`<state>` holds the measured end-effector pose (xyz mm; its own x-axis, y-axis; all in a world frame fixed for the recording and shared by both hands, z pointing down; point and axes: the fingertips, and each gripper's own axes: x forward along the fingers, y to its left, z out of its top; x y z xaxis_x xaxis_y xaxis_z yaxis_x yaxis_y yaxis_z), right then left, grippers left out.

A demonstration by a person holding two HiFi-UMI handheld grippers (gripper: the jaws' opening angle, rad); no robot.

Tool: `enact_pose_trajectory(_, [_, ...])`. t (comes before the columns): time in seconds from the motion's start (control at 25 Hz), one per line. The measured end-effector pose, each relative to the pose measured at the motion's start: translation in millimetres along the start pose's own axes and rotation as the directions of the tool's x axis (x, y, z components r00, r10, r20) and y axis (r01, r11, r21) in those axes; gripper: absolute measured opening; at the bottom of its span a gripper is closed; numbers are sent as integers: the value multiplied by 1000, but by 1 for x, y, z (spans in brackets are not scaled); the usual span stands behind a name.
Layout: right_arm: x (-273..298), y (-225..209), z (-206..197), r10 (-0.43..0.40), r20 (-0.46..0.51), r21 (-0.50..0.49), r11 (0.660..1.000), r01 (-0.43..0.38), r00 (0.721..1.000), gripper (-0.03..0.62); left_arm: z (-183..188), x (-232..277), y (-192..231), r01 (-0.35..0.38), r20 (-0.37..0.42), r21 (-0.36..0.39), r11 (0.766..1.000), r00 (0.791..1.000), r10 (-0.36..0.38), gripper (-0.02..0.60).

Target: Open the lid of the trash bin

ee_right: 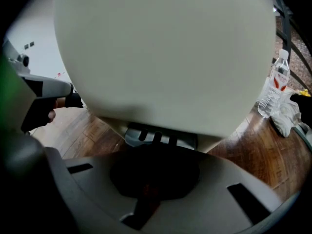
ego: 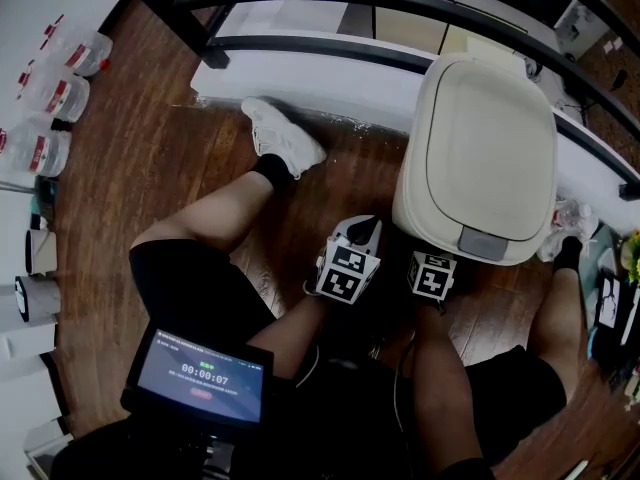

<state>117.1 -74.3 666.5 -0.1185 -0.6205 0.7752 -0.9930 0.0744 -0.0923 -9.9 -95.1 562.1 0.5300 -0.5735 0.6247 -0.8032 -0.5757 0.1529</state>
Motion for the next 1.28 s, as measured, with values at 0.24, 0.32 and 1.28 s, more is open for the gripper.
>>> enact_pose_trajectory(0.24, [-4, 3, 2, 6, -20, 5, 1000, -6, 1000, 5, -1, -3, 0, -3, -1, -5, 1000, 1000, 3, -2])
enact_pose_trajectory(0.32, [-4, 2, 3, 2, -20, -3, 1000, -2, 1000, 5, 0, -2, -1, -3, -3, -4, 1000, 1000, 3, -2])
enact_pose_trajectory(1.28, [7, -3, -7, 1, -21, 6, 1000, -1, 1000, 5, -19, 6, -4, 13, -62, -64, 998, 998, -17, -2])
